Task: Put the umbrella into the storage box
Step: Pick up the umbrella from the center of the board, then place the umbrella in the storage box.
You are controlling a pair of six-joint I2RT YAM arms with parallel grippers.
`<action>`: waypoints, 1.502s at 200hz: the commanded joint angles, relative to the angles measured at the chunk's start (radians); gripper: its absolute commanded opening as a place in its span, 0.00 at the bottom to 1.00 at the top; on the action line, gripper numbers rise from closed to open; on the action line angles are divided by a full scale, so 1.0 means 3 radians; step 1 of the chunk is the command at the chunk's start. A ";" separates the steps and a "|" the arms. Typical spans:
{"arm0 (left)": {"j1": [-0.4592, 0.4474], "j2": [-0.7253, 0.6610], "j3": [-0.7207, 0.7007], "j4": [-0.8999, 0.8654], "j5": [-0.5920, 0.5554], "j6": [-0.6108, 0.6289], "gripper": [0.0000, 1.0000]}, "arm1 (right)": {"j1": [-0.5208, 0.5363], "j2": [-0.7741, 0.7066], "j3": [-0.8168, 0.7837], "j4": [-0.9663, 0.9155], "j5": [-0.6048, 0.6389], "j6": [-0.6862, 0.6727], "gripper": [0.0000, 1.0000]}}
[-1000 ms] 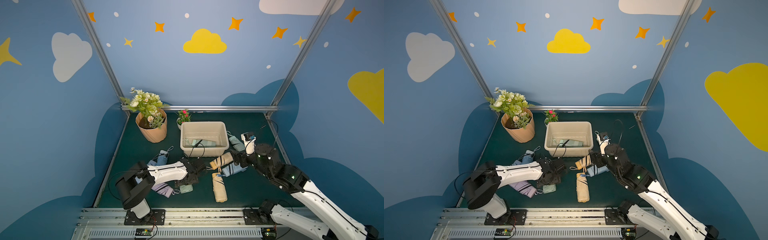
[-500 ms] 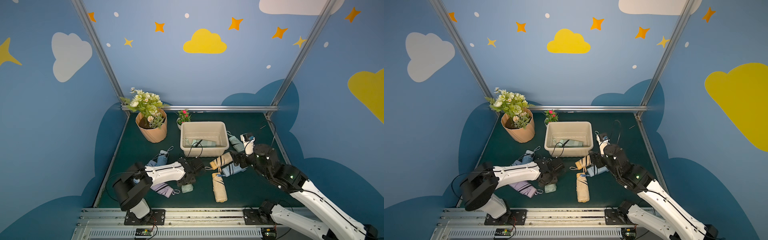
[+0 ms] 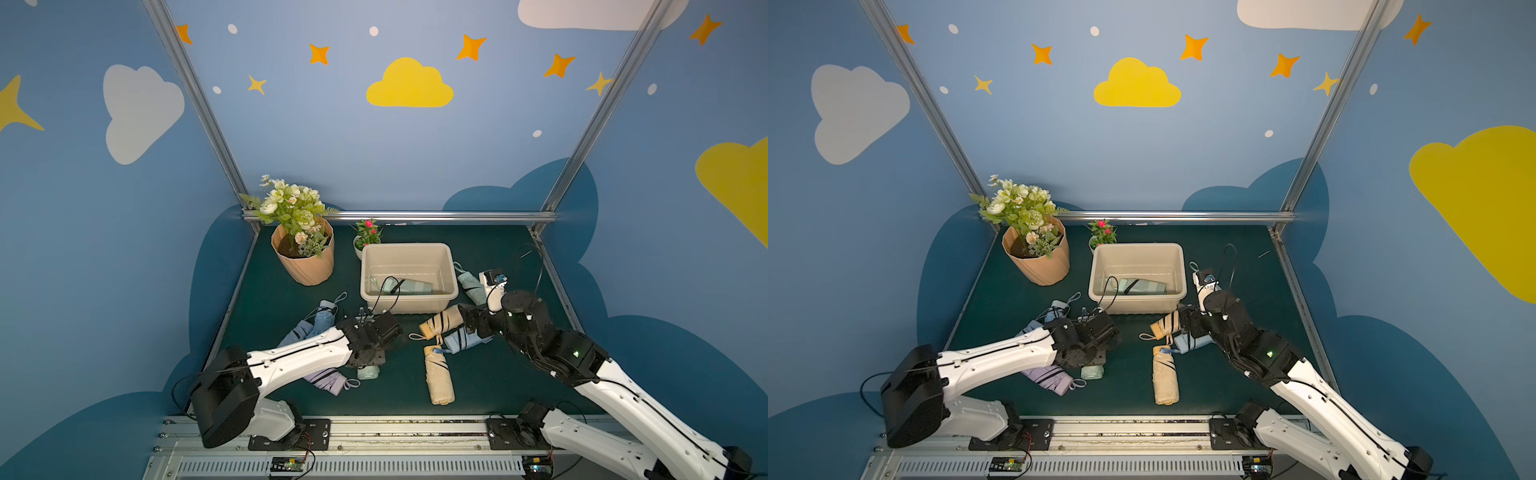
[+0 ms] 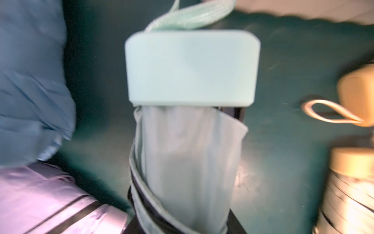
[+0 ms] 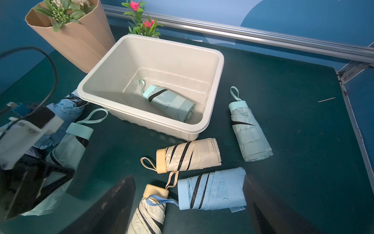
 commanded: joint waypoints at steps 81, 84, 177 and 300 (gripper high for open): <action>0.0797 -0.1427 0.0225 0.0676 0.0342 0.2851 0.18 | -0.0040 0.0258 -0.0048 0.0172 -0.0064 0.0486 0.90; 0.0852 -0.1419 0.0256 0.0682 0.0404 0.2899 0.18 | -0.0042 0.0266 -0.0040 0.0172 -0.0064 0.0486 0.90; 0.1400 -0.0130 0.1644 0.0907 0.1343 0.4714 0.03 | -0.0288 0.0351 0.0049 0.0173 -0.0193 0.0491 0.91; 0.1457 0.1649 0.3548 -0.0524 0.2064 0.6172 0.03 | -0.0724 0.0251 -0.0057 0.0212 -0.0377 0.0359 0.94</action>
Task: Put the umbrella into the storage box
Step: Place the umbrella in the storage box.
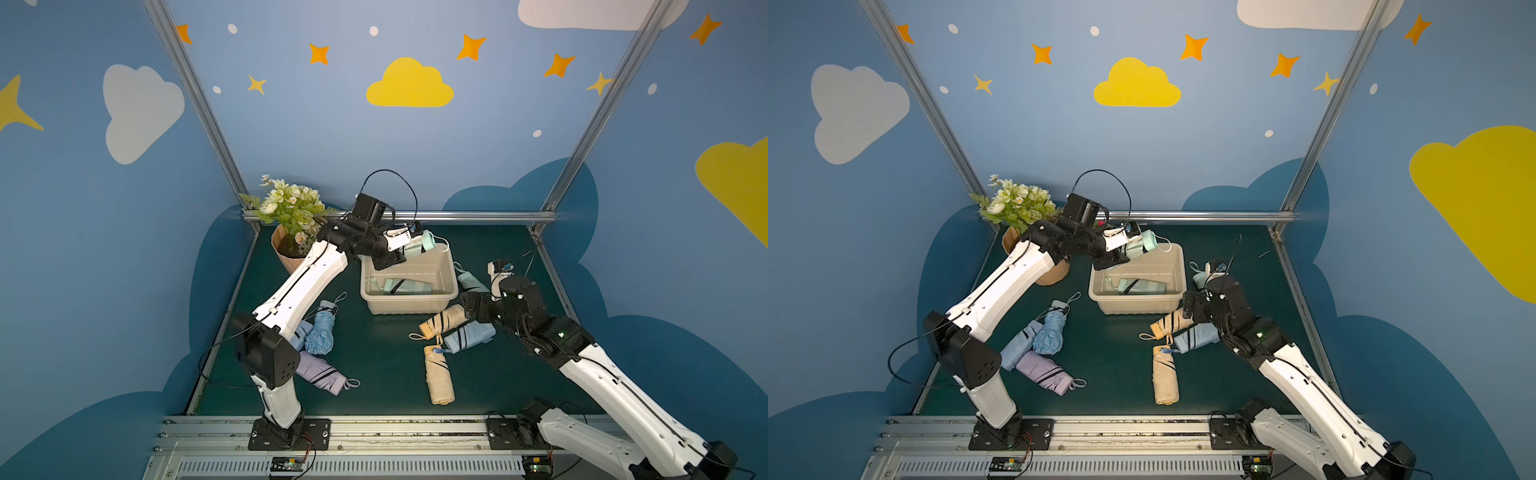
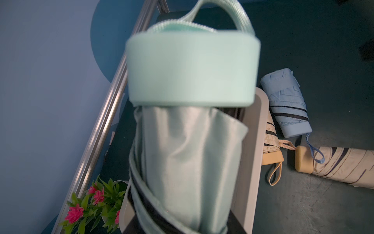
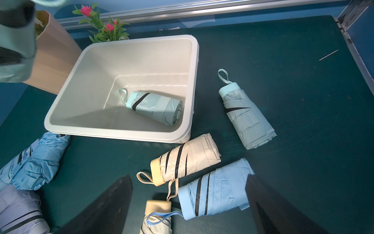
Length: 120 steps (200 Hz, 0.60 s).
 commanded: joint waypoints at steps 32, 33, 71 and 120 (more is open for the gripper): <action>-0.0014 0.0599 0.0465 -0.0449 0.0055 0.0506 0.03 | -0.0150 -0.0085 -0.0033 0.0065 -0.0083 -0.0115 0.94; -0.0014 0.0610 0.0473 -0.0450 0.0051 0.0508 0.03 | -0.0151 -0.0086 -0.0033 0.0065 -0.0086 -0.0114 0.94; -0.0095 0.1011 0.0627 -0.0475 -0.0146 0.0554 0.03 | -0.0215 -0.0061 -0.0009 0.0028 -0.0088 -0.0173 0.94; -0.0117 0.1351 0.0610 -0.0571 -0.0218 0.0627 0.05 | -0.0299 0.0000 0.0117 -0.0043 -0.0082 -0.0253 0.94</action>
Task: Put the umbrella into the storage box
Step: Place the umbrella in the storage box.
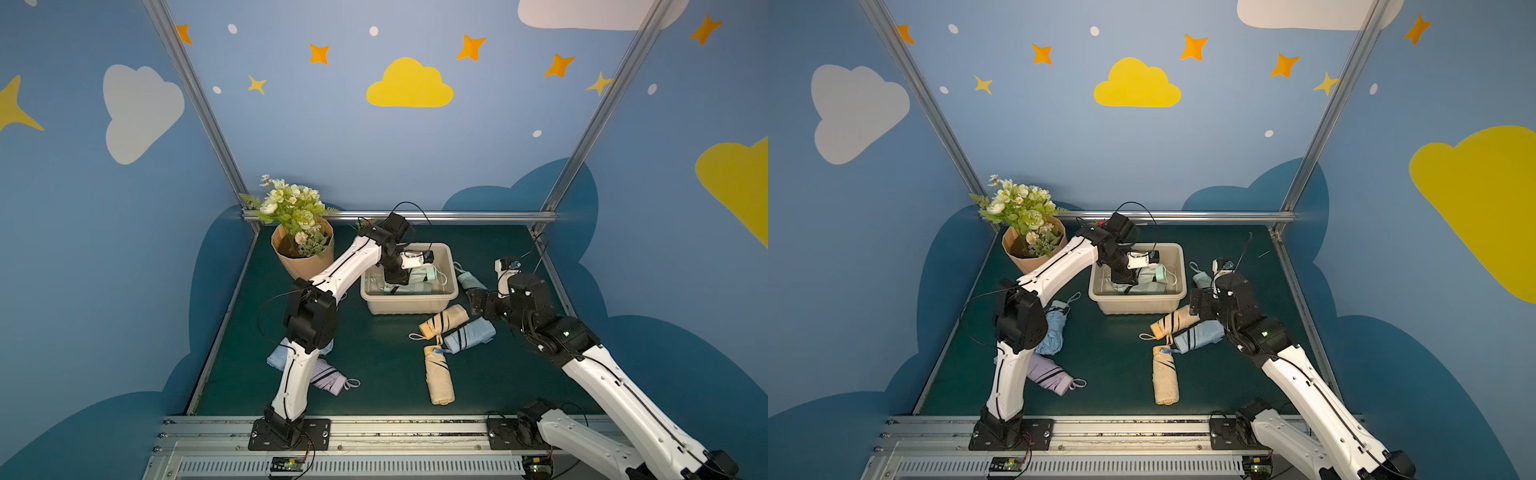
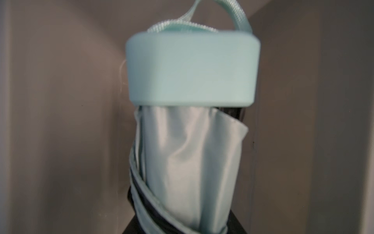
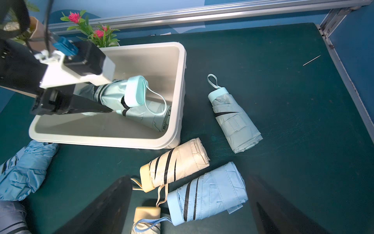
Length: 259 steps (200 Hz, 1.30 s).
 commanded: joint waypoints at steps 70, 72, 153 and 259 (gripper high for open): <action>-0.0089 0.0249 -0.0056 0.0096 0.0088 0.0045 0.80 | -0.0059 -0.0144 0.0127 -0.0242 0.0151 0.0026 0.94; -0.0089 0.0248 -0.0057 0.0099 0.0089 0.0044 0.84 | -0.0057 -0.0154 0.0123 -0.0246 0.0159 0.0027 0.94; -0.0113 -0.0143 0.0026 0.0088 0.0099 -0.0032 1.00 | -0.0072 -0.0307 0.0064 -0.0254 0.0140 0.0009 0.94; -0.0164 -0.2262 -0.1837 0.2399 -0.0577 -0.1294 1.00 | 0.0002 -0.0287 -0.0162 -0.0203 -0.0302 0.0299 0.93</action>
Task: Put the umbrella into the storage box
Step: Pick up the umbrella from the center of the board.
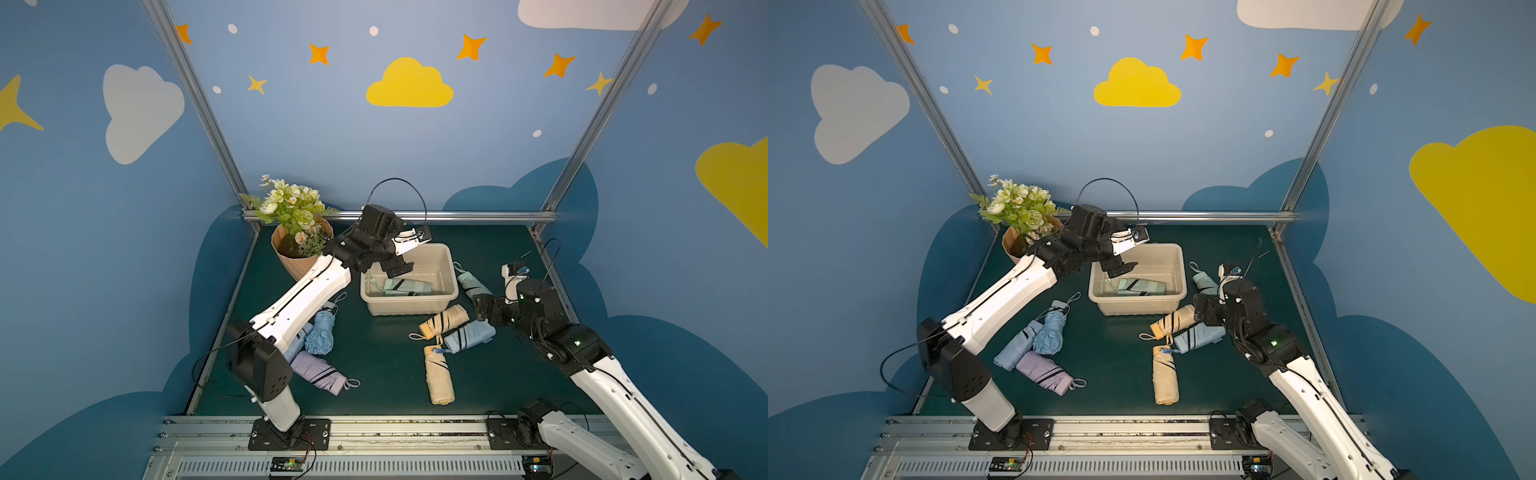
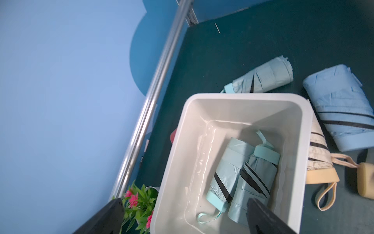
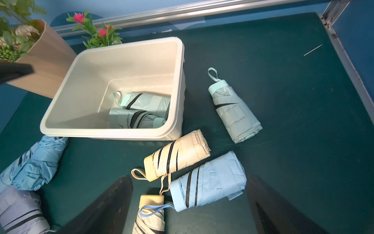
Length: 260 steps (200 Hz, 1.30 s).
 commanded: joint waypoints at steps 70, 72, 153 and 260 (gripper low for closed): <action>0.0225 -0.1534 -0.1529 0.1071 -0.0835 -0.2663 1.00 | 0.0569 0.0020 -0.0100 -0.0376 -0.0068 0.0578 0.90; 0.0239 -0.1555 -0.1536 0.1039 -0.0844 -0.2714 1.00 | 0.0587 0.0023 -0.0100 -0.0395 -0.0064 0.0594 0.90; 0.0516 -0.2276 -0.2257 0.0455 -0.1052 -0.4073 1.00 | 0.1434 0.0097 -0.0134 -0.1028 0.0097 0.1600 0.88; 0.0614 -0.2493 -0.2573 0.0258 -0.1003 -0.4504 1.00 | 0.2324 0.1618 -0.0028 -0.0760 -0.0240 0.1956 0.97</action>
